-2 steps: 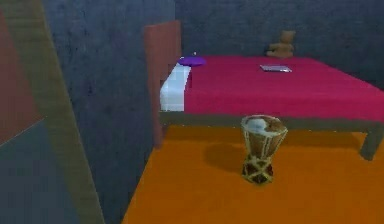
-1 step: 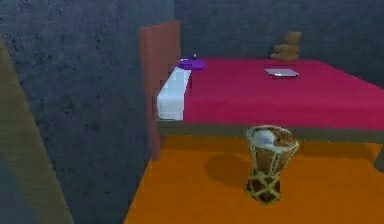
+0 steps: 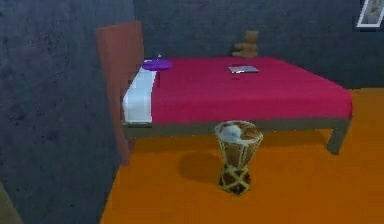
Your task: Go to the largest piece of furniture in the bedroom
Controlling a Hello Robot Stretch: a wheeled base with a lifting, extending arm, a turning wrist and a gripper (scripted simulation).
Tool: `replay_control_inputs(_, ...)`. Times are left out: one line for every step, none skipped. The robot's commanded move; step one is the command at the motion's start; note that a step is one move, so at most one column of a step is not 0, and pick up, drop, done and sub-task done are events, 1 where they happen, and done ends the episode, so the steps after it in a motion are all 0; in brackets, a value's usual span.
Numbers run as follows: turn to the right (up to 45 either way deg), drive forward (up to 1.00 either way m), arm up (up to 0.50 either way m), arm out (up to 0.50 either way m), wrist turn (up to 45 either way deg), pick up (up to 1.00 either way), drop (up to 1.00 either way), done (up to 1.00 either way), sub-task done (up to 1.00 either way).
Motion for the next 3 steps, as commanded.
replay_control_inputs(0.0,0.95,0.00,0.00,0.0,0.00,0.00,0.00,0.00)
replay_control_inputs(9.0,0.00,0.00,0.00,0.0,0.00,0.00,0.00,0.00)
replay_control_inputs(0.0,0.00,0.00,0.00,0.0,0.00,0.00,1.00,0.00)
